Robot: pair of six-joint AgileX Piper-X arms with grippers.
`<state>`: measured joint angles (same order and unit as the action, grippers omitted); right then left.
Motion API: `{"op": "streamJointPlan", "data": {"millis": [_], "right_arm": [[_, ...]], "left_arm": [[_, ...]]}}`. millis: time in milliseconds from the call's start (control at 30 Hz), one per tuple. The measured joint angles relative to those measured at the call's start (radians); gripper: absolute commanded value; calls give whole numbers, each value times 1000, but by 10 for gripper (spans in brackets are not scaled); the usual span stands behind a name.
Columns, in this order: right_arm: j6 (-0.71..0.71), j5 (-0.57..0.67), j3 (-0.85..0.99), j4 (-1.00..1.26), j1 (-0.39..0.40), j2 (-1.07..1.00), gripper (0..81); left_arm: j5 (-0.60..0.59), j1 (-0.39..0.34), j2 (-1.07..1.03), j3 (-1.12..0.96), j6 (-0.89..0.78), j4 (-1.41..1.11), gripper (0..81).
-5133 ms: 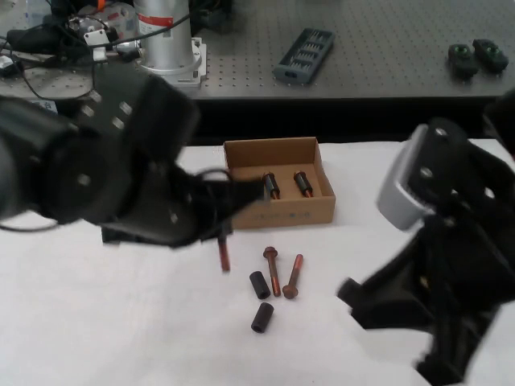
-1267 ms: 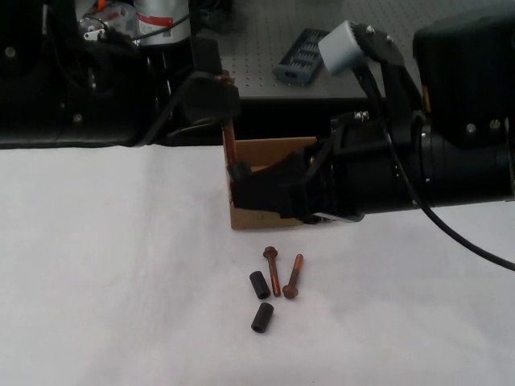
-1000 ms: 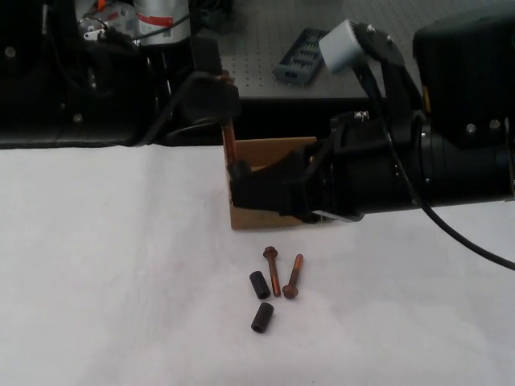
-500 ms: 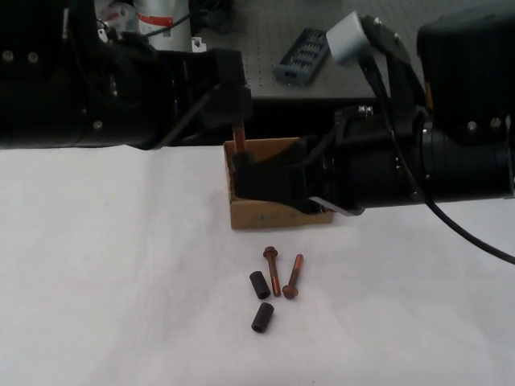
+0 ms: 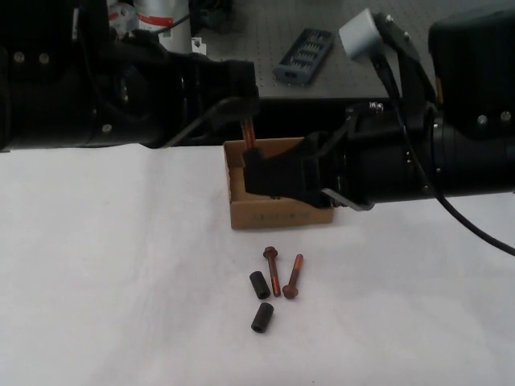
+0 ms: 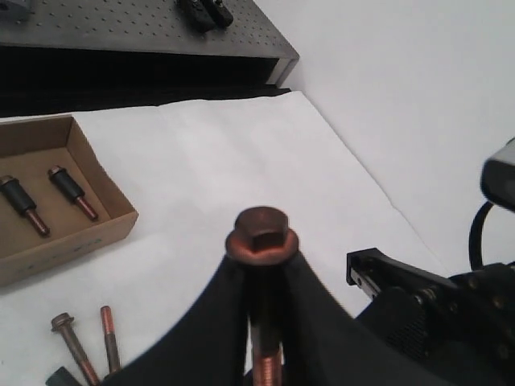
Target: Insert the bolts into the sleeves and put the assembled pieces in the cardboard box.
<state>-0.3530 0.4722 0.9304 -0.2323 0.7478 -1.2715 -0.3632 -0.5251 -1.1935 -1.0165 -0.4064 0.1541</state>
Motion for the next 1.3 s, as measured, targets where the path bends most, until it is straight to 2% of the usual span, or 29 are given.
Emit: {"op": "streamJointPlan", "data": {"millis": [1300], "right_arm": [[41,17,0,20,-5,0,25]], "left_arm": [[76,-12,6,-13,7,47,6]]}}
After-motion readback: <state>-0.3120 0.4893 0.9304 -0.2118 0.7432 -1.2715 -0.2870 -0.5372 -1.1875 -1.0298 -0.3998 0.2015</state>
